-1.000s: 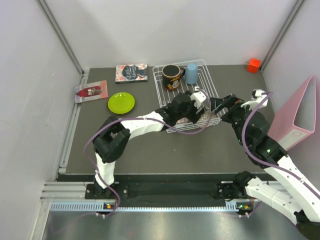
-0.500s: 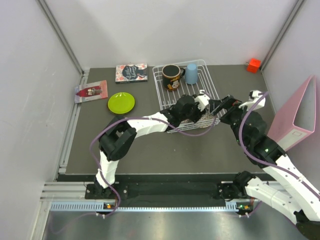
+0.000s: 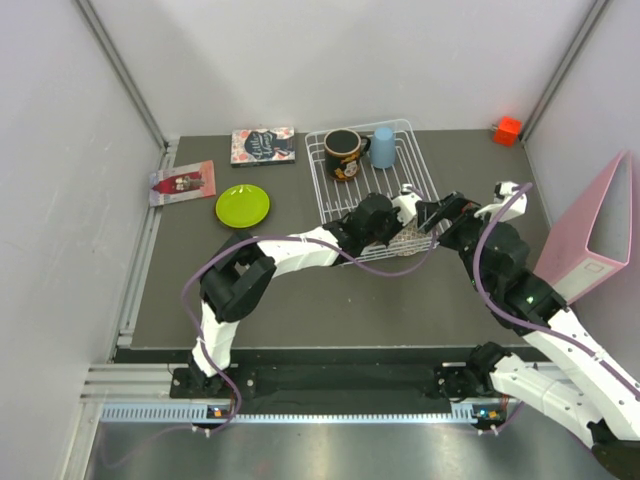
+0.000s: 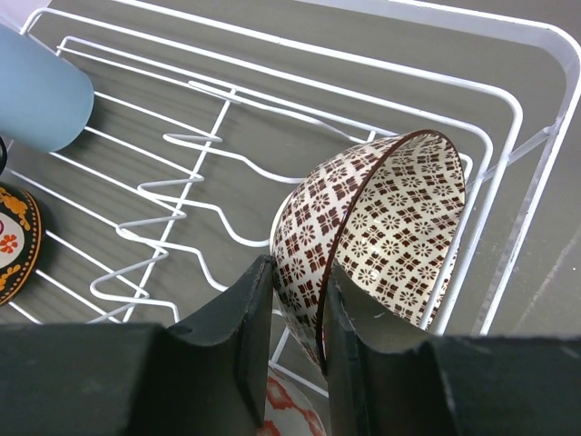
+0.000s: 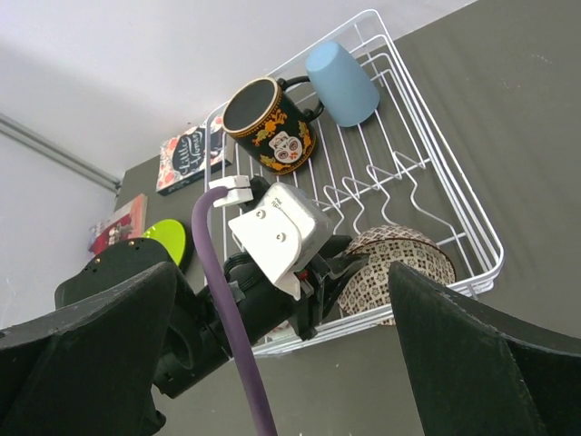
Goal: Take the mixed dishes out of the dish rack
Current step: Pick up the bowl from the dish rack.
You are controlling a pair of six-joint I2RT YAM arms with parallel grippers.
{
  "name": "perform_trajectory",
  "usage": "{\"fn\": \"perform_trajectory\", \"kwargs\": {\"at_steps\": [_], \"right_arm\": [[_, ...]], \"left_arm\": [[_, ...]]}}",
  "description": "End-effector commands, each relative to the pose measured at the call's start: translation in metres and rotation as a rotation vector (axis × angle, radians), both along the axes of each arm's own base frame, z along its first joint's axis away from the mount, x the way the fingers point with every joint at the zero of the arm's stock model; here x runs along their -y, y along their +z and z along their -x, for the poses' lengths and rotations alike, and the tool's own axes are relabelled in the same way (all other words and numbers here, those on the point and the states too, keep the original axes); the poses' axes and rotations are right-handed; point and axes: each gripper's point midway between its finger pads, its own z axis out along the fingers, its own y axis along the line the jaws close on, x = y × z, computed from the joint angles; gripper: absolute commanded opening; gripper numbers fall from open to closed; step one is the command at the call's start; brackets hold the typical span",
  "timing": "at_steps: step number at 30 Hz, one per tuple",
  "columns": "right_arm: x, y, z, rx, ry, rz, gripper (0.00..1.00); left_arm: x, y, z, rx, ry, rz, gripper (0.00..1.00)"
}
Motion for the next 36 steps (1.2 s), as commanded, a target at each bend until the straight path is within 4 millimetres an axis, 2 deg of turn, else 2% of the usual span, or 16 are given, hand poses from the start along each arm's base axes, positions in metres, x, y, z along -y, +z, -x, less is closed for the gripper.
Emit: {"fn": "perform_trajectory", "kwargs": {"at_steps": [1,3,13,19,24,30,33,36], "right_arm": [[0.001,0.009,-0.002,0.029,-0.005,-0.029,1.00],[0.001,0.009,-0.002,0.030,-0.004,-0.029,1.00],[0.003,0.005,-0.002,0.024,-0.014,-0.028,0.99],[0.003,0.002,-0.002,0.021,-0.017,-0.025,1.00],[0.004,-0.001,-0.003,0.015,-0.023,-0.020,1.00],[0.004,-0.003,-0.003,0.012,-0.025,-0.017,1.00],[0.003,-0.005,-0.003,0.009,-0.022,-0.015,1.00],[0.004,-0.002,-0.002,0.014,-0.023,-0.020,1.00]], "left_arm": [[0.000,0.033,-0.005,0.055,-0.004,0.036,0.07],[-0.003,0.034,-0.008,0.063,0.020,0.029,0.00],[-0.020,0.067,-0.022,0.178,0.127,0.074,0.00],[-0.033,0.073,-0.034,0.253,0.207,0.046,0.00],[-0.035,0.075,-0.034,0.259,0.220,0.050,0.35],[-0.037,0.078,-0.031,0.288,0.247,0.048,0.49],[-0.035,0.080,-0.025,0.319,0.244,0.034,0.50],[-0.034,0.079,-0.024,0.335,0.236,0.017,0.46]]}}
